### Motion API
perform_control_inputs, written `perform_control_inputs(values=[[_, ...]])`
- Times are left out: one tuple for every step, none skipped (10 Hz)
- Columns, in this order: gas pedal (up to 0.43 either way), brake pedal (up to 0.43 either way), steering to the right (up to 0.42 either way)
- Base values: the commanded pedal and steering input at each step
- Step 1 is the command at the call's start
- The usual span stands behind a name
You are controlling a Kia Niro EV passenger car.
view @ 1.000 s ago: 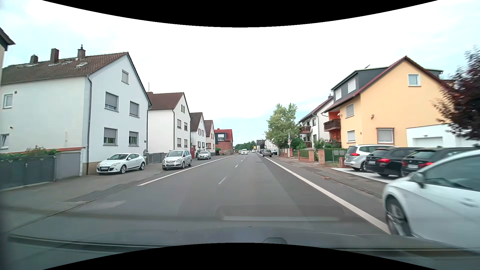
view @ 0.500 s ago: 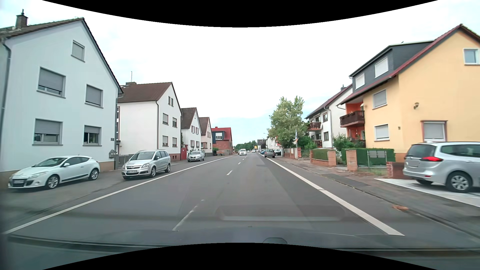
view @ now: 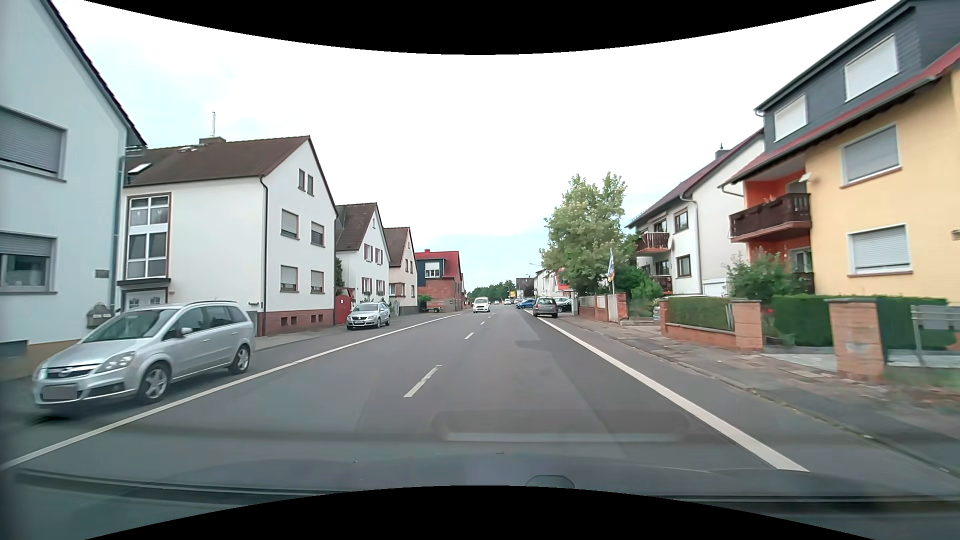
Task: Follow the waypoints while adhering to traffic rules and regulations
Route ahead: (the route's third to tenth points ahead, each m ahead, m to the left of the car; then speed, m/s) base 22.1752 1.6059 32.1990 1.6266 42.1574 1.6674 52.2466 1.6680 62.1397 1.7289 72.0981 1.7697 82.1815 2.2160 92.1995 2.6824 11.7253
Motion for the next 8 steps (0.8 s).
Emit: perform_control_inputs(values=[[0.000, 0.000, -0.006], [0.000, 0.000, -0.006], [0.000, 0.000, -0.006], [0.000, 0.000, -0.006], [0.000, 0.000, -0.005], [0.000, 0.000, -0.004], [0.000, 0.000, -0.004], [0.000, 0.000, -0.003]])
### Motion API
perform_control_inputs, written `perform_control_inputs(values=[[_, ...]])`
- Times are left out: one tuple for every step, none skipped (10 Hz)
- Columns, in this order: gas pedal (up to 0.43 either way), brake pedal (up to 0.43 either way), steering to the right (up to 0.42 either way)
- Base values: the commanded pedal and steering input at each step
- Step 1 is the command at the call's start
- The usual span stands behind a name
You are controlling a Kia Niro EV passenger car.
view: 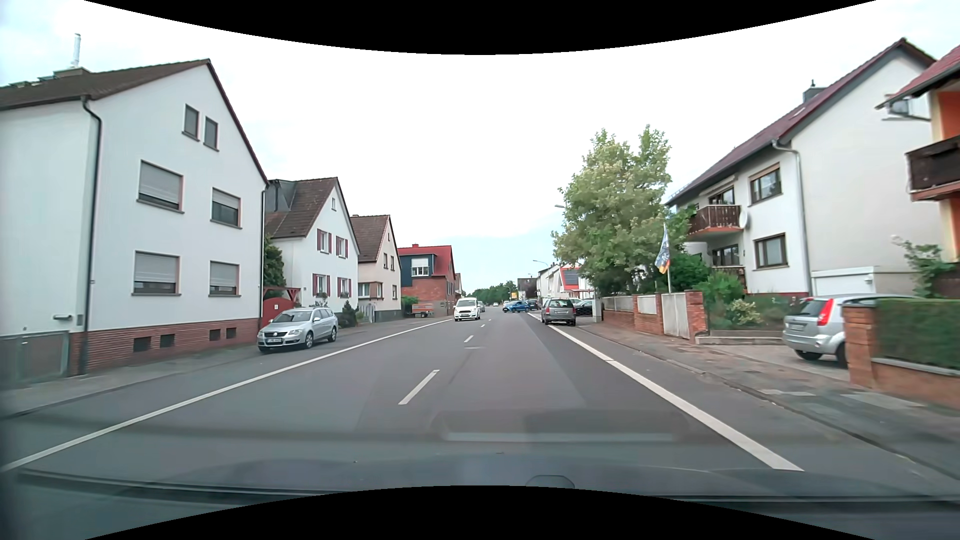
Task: Follow the waypoints while adhering to traffic rules and regulations
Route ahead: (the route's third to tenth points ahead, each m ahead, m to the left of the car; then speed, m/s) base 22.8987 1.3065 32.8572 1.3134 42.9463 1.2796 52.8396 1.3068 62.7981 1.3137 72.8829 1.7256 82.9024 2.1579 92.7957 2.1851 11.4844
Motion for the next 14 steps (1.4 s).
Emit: perform_control_inputs(values=[[0.000, 0.000, -0.003], [0.000, 0.000, -0.003], [0.020, 0.000, -0.003], [0.020, 0.000, -0.005], [0.020, 0.000, -0.006], [0.020, 0.000, -0.006], [0.020, 0.000, -0.005], [0.020, 0.000, -0.005], [0.020, 0.000, -0.006], [0.020, 0.000, -0.006], [0.020, 0.000, -0.006], [0.039, 0.000, -0.006], [0.039, 0.000, -0.006], [0.039, 0.000, -0.004]])
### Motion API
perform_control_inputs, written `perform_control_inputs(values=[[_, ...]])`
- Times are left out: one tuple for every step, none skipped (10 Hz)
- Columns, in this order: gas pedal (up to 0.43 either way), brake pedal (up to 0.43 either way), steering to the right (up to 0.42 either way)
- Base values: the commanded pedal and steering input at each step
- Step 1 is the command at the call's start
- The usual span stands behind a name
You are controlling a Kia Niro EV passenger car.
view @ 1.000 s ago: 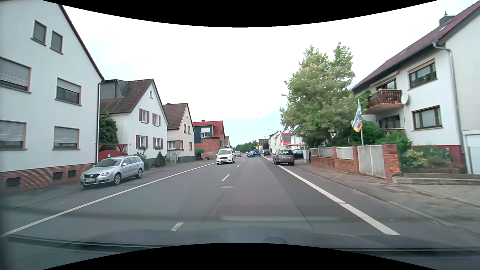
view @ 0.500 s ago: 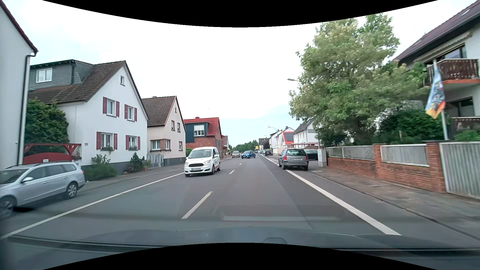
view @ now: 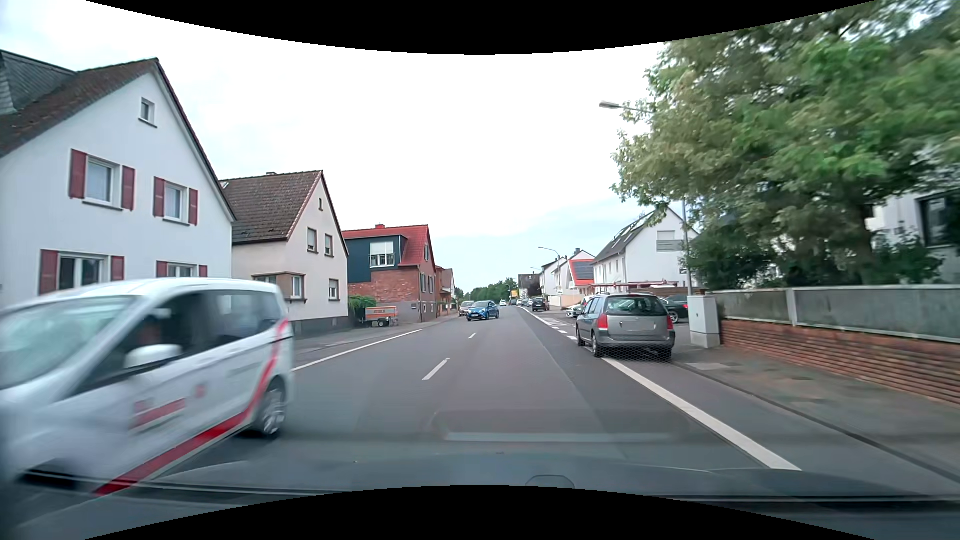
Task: Follow the waypoints while adhering to traffic rules and regulations
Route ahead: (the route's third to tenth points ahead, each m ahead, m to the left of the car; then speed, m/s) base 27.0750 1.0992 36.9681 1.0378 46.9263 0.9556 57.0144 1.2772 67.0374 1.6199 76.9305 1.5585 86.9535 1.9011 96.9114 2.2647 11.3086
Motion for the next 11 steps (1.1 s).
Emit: perform_control_inputs(values=[[0.039, 0.000, -0.004], [0.039, 0.000, -0.004], [0.039, 0.000, -0.004], [0.039, 0.000, -0.004], [0.039, 0.000, -0.004], [0.039, 0.000, -0.004], [0.039, 0.000, -0.004], [0.047, 0.000, -0.004], [0.047, 0.000, -0.004], [0.047, 0.000, -0.004], [0.059, 0.000, -0.004]])
